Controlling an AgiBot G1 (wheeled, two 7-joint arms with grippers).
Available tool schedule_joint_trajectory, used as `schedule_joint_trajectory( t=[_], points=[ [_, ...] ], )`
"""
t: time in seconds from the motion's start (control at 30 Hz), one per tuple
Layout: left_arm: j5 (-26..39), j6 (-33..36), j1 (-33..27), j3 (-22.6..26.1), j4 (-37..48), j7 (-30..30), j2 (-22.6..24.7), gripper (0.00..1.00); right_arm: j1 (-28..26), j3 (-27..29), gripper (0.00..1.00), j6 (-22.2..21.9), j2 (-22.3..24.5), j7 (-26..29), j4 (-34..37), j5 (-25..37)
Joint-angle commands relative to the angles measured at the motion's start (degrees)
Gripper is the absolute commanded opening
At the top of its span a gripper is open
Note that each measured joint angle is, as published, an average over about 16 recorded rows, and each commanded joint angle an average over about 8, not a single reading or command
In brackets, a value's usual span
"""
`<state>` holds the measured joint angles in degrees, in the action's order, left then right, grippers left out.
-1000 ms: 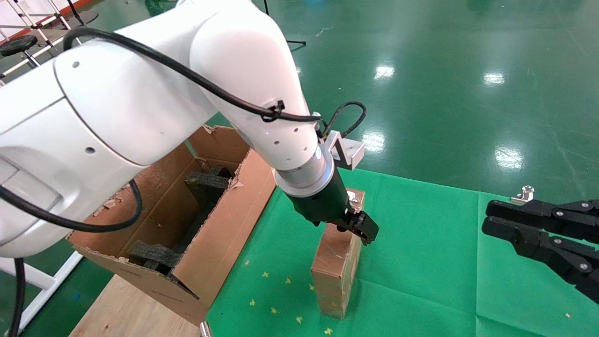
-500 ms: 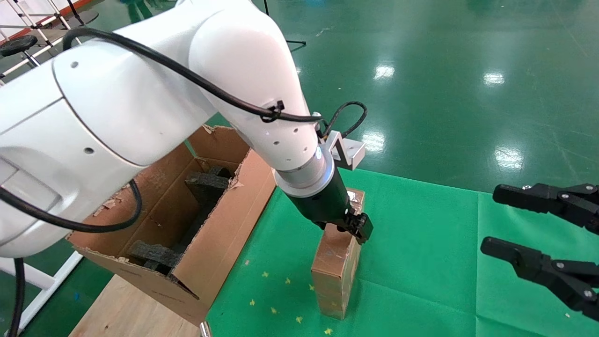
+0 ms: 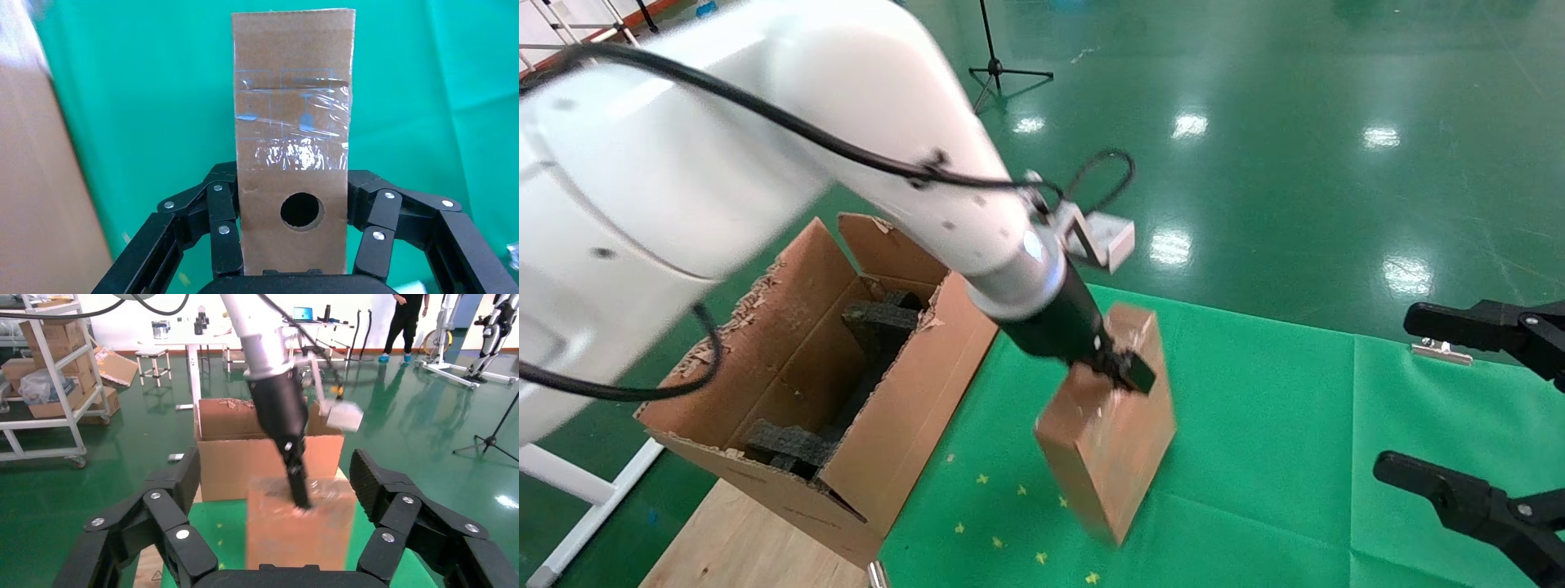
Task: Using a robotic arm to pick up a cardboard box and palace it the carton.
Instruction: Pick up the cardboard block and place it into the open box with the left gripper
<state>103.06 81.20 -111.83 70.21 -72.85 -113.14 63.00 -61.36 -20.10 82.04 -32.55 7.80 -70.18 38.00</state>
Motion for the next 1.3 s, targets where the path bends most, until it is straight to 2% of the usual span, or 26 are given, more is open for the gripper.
schedule_joint_trajectory(
  t=[0.03, 0.23, 0.4, 0.57, 0.73, 0.97, 1.3],
  points=[
    [0.23, -1.9, -0.36, -0.84, -0.9, 2.51, -1.96, 0.0, 0.0, 0.0, 1.0, 0.0, 0.0, 0.0, 0.0, 0.0],
    [-4.78, -8.93, -3.36, -7.43, -2.63, 21.0, -14.02, 0.0, 0.0, 0.0, 1.0, 0.0, 0.0, 0.0, 0.0, 0.0],
    [-7.68, -9.85, -7.04, -11.33, 0.95, 37.08, -22.82, 0.0, 0.0, 0.0, 1.0, 0.0, 0.0, 0.0, 0.0, 0.0],
    [-5.99, -7.1, -11.23, -12.11, 8.13, 49.78, -28.14, 0.0, 0.0, 0.0, 1.0, 0.0, 0.0, 0.0, 0.0, 0.0],
    [-4.14, -3.41, -13.77, -11.45, 15.27, 59.89, -30.89, 0.0, 0.0, 0.0, 1.0, 0.0, 0.0, 0.0, 0.0, 0.0],
    [-2.42, -0.35, -12.11, -9.02, 24.44, 67.6, -31.26, 0.0, 0.0, 0.0, 1.0, 0.0, 0.0, 0.0, 0.0, 0.0],
    [1.41, -5.34, -6.6, -5.97, 37.56, 69.65, -27.49, 0.0, 0.0, 0.0, 1.0, 0.0, 0.0, 0.0, 0.0, 0.0]
  ],
)
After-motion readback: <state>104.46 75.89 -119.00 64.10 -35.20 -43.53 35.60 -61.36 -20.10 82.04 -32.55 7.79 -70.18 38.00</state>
